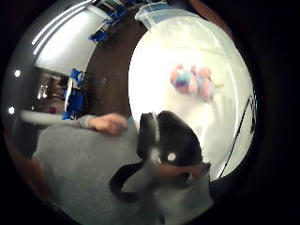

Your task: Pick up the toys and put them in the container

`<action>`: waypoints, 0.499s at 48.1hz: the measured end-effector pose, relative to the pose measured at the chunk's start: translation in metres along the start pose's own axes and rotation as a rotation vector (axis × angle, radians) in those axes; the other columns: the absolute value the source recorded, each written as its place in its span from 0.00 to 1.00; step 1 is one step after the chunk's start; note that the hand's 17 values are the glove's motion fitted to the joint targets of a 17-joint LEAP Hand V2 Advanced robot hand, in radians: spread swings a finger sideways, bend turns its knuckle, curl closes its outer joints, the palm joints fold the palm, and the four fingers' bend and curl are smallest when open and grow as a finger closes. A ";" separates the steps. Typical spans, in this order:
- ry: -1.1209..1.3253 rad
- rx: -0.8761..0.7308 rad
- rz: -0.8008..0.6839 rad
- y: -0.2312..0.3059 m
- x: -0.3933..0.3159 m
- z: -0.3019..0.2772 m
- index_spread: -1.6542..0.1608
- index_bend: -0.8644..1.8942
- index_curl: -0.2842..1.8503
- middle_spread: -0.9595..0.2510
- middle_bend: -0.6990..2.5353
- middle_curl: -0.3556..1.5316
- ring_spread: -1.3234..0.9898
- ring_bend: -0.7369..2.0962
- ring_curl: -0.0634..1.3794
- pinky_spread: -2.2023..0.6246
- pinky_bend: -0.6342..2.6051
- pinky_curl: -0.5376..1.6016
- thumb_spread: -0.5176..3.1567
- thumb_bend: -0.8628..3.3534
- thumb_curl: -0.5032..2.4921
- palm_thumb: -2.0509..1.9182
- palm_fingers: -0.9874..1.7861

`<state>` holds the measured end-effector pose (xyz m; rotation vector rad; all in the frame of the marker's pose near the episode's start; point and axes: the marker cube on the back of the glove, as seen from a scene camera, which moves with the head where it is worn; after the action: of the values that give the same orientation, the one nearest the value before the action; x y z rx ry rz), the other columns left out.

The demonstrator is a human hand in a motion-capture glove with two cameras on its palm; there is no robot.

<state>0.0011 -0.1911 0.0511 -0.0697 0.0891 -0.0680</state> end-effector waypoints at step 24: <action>-0.051 -0.407 0.068 -0.038 -0.009 0.162 0.70 0.36 0.26 0.66 0.27 0.30 0.52 0.38 0.19 0.80 0.47 0.41 0.52 0.20 0.26 0.53 0.33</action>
<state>0.0049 -0.2172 0.2156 -0.4749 0.0536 0.0213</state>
